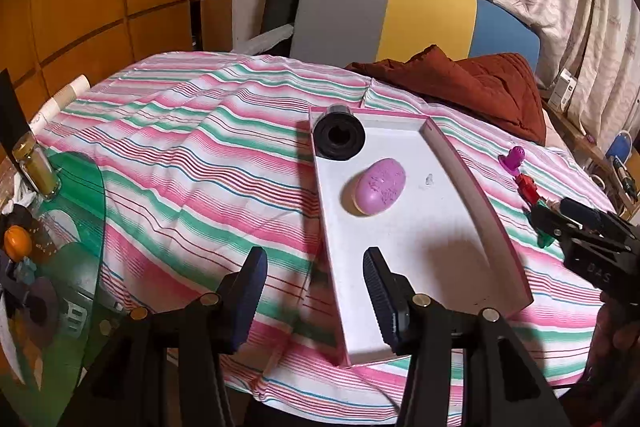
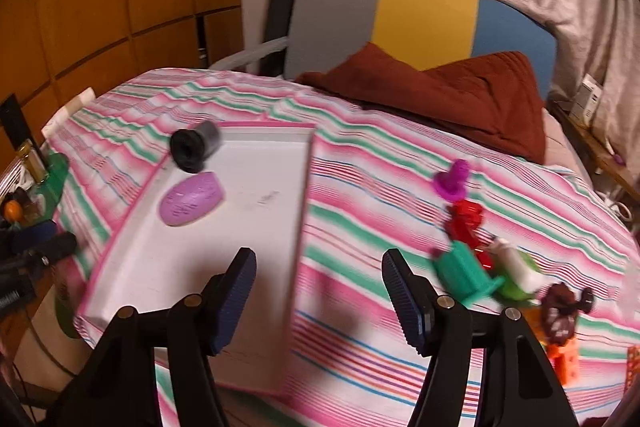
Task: Organize rigid objects
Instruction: 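Move the left gripper to the teal stamp toy and grasp it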
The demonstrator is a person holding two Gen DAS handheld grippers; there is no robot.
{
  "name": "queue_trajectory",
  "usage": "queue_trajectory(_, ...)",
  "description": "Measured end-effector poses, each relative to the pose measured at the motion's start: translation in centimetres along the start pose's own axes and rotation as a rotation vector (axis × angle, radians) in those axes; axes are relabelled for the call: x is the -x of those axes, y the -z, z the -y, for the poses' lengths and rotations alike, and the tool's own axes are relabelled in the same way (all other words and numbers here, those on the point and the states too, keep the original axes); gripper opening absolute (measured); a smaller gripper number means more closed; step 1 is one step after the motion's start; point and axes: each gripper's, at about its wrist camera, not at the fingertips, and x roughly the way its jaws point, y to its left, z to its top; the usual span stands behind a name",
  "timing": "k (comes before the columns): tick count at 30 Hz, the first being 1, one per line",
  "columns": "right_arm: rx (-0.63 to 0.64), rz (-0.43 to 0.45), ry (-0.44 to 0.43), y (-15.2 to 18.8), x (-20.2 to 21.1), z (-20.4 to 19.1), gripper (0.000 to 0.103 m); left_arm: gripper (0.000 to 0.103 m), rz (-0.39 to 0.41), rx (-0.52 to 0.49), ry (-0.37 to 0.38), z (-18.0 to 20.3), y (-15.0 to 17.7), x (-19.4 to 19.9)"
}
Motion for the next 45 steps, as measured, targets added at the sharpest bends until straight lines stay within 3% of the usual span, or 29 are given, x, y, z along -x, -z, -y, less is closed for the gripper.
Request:
queue_trajectory(6,-0.077,0.018,0.1,0.2,2.2,6.7,0.067,0.05,-0.02,-0.022,0.074,1.3,-0.7,-0.1)
queue_trajectory(10,-0.158,0.044,0.199,0.5,4.1,12.3,0.074,0.05,-0.014,-0.081,0.142,3.8,-1.2,0.5)
queue_trajectory(14,-0.291,0.084,0.287,1.3,5.6,18.3,0.079,0.05,-0.004,-0.173,0.199,7.4,-1.8,1.1)
queue_trajectory(19,-0.491,0.089,0.392,3.8,5.6,24.5,0.08,0.05,-0.028,-0.263,0.26,12.4,-2.4,0.9)
queue_trajectory(22,-0.661,0.113,0.33,4.9,6.0,27.2,0.08,0.05,-0.066,-0.291,0.326,15.6,-2.6,0.2)
queue_trajectory(28,-0.813,0.097,0.291,6.2,6.0,29.4,0.08,0.05,-0.138,-0.333,0.402,21.2,-2.5,-1.9)
queue_trajectory(33,-0.85,0.109,0.278,6.7,6.1,29.4,0.081,0.05,-0.17,-0.407,0.431,25.6,-1.5,-3.7)
queue_trajectory(40,-0.87,0.109,0.246,6.9,6.1,29.7,0.082,0.049,-0.241,-0.445,0.454,28.9,-0.6,-7.8)
queue_trajectory(45,-0.876,0.103,0.23,7.0,5.9,29.8,0.083,0.049,-0.229,-0.46,0.44,30.5,-0.4,-9.6)
